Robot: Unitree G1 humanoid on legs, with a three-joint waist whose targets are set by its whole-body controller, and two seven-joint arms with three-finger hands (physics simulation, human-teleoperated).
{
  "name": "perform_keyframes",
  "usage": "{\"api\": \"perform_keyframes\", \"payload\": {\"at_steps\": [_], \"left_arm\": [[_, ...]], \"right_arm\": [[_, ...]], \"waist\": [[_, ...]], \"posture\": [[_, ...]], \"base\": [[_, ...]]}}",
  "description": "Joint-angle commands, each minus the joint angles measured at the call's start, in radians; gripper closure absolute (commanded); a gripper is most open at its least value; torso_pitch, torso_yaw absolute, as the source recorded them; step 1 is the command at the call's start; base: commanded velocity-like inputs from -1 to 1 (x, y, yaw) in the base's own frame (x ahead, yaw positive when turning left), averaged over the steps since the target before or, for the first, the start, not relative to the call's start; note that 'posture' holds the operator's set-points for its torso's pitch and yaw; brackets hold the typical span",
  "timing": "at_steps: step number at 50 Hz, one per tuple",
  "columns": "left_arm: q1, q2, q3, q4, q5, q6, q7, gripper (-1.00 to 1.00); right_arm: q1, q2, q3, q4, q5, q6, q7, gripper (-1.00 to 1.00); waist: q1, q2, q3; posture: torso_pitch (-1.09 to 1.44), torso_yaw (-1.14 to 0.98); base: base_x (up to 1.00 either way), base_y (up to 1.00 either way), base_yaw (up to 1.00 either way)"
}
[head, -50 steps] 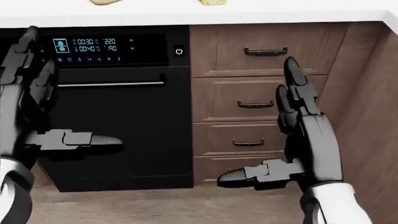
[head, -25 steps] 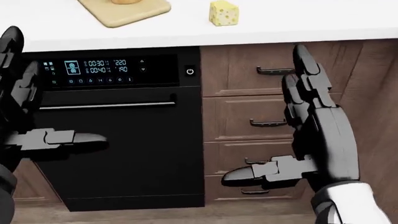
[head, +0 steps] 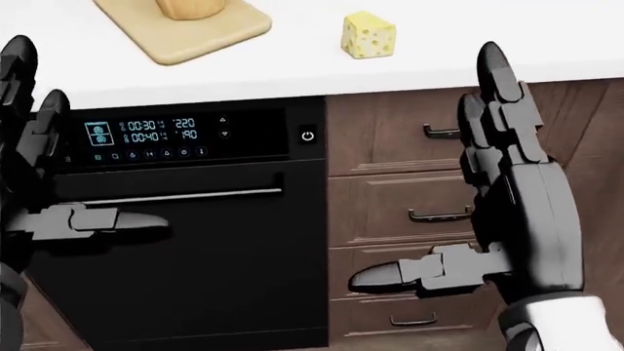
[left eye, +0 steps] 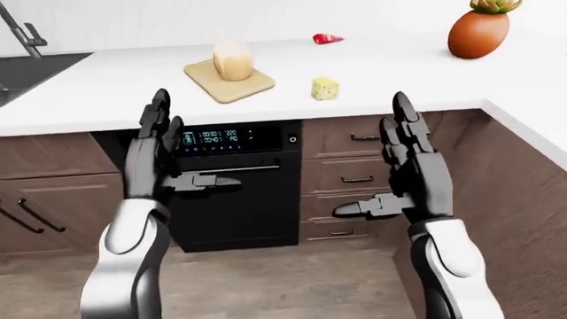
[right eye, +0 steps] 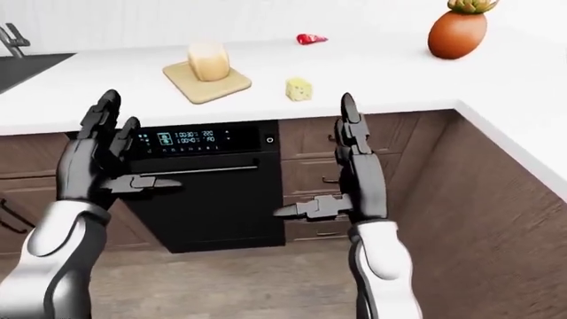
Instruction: Pick up the wedge of cheese and place it on the slice of bread to prepare a simple cheese on bread dish.
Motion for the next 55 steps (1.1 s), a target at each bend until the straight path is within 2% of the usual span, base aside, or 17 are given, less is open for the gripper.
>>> {"api": "perform_keyframes", "payload": {"at_steps": [1,5,8,11,12,13,15,20,22,24,25,30,45,49,51,53,55], "left_arm": [[-0.022,0.006,0.003,-0.023,-0.002,-0.017,0.004,-1.0],[-0.027,0.01,0.004,-0.023,-0.005,-0.013,0.006,-1.0],[-0.024,0.01,0.0,-0.024,-0.003,-0.014,0.005,-1.0],[-0.024,0.009,0.001,-0.025,-0.004,-0.014,0.005,-1.0],[-0.022,0.008,-0.001,-0.027,-0.003,-0.014,0.005,-1.0],[-0.021,0.008,-0.001,-0.035,-0.004,-0.006,0.005,-1.0],[-0.026,0.012,0.003,-0.045,-0.005,0.006,0.004,-1.0],[-0.022,0.011,0.004,-0.048,-0.005,0.005,0.003,-1.0],[-0.026,0.011,0.002,-0.053,-0.005,0.011,0.004,-1.0],[-0.029,0.011,0.002,-0.051,-0.004,0.01,0.003,-1.0],[-0.029,0.012,0.002,-0.047,-0.004,0.006,0.002,-1.0],[-0.024,0.008,-0.001,-0.039,0.0,-0.004,0.001,-1.0],[-0.038,-0.002,-0.026,-0.035,0.014,0.002,-0.002,-1.0],[-0.046,-0.001,-0.022,-0.042,0.013,0.012,-0.002,-1.0],[-0.05,0.002,-0.016,-0.049,0.009,0.021,-0.001,-1.0],[-0.054,0.006,-0.011,-0.054,0.005,0.028,0.001,-1.0],[-0.061,0.011,-0.005,-0.061,-0.001,0.04,0.004,-1.0]], "right_arm": [[-0.017,-0.008,-0.007,-0.035,0.002,-0.021,-0.003,-1.0],[-0.024,-0.006,-0.013,-0.049,0.006,-0.013,-0.011,-1.0],[-0.017,-0.006,-0.013,-0.056,0.013,-0.014,-0.015,-1.0],[-0.014,-0.004,-0.017,-0.063,0.023,-0.017,-0.022,-1.0],[-0.013,-0.003,-0.017,-0.062,0.026,-0.021,-0.025,-1.0],[-0.013,-0.002,-0.017,-0.06,0.029,-0.024,-0.029,-1.0],[-0.01,0.0,-0.009,-0.051,0.026,-0.036,-0.036,-1.0],[-0.005,-0.003,-0.012,-0.053,0.03,-0.04,-0.036,-1.0],[-0.004,-0.003,-0.013,-0.056,0.032,-0.039,-0.037,-1.0],[-0.004,-0.003,-0.017,-0.057,0.036,-0.041,-0.039,-1.0],[-0.005,-0.004,-0.018,-0.062,0.038,-0.036,-0.04,-1.0],[-0.005,-0.003,-0.022,-0.065,0.049,-0.036,-0.045,-1.0],[0.009,-0.014,-0.047,-0.122,0.089,-0.005,-0.054,-1.0],[0.006,-0.019,-0.052,-0.147,0.087,0.014,-0.055,-1.0],[0.005,-0.02,-0.049,-0.152,0.081,0.018,-0.055,-1.0],[0.005,-0.021,-0.047,-0.151,0.074,0.016,-0.054,-1.0],[0.005,-0.022,-0.047,-0.166,0.069,0.027,-0.05,-1.0]], "waist": [[0.001,0.01,-0.022],[0.0,-0.02,-0.018],[-0.003,-0.07,0.002],[-0.009,-0.135,-0.006],[-0.018,-0.099,-0.011],[-0.01,-0.118,-0.017],[-0.015,-0.117,-0.026],[-0.015,-0.063,-0.007],[-0.018,-0.023,-0.01],[-0.013,0.064,-0.032],[-0.008,0.01,-0.017],[0.0,-0.007,-0.021],[0.011,-0.05,0.009],[0.017,-0.089,0.019],[0.016,-0.137,0.004],[0.011,-0.117,0.019],[0.01,-0.132,0.012]], "posture": [[0.0,0.0],[0.0,0.0],[0.0,0.0],[0.0,0.0],[0.0,0.0],[0.0,0.0],[0.0,0.0],[0.0,0.0],[0.0,0.0],[0.0,0.0],[0.0,0.0],[0.0,0.0],[0.0,0.0],[0.0,0.0],[0.0,0.0],[0.0,0.0],[0.0,0.0]], "base": [[0.0,0.26,0.0],[0.0,0.28,0.0],[0.0,0.38,0.0],[0.0,0.38,0.0],[0.0,0.38,0.0],[0.0,0.38,0.0],[0.0,0.37,0.0],[0.0,0.38,0.0],[0.0,0.42,0.0],[0.0,0.41,0.0],[0.0,0.41,0.0],[0.02,0.19,0.0],[0.19,-0.01,0.0],[0.35,0.0,0.0],[0.36,0.0,0.0],[0.37,0.03,0.0],[0.36,0.26,0.0]]}}
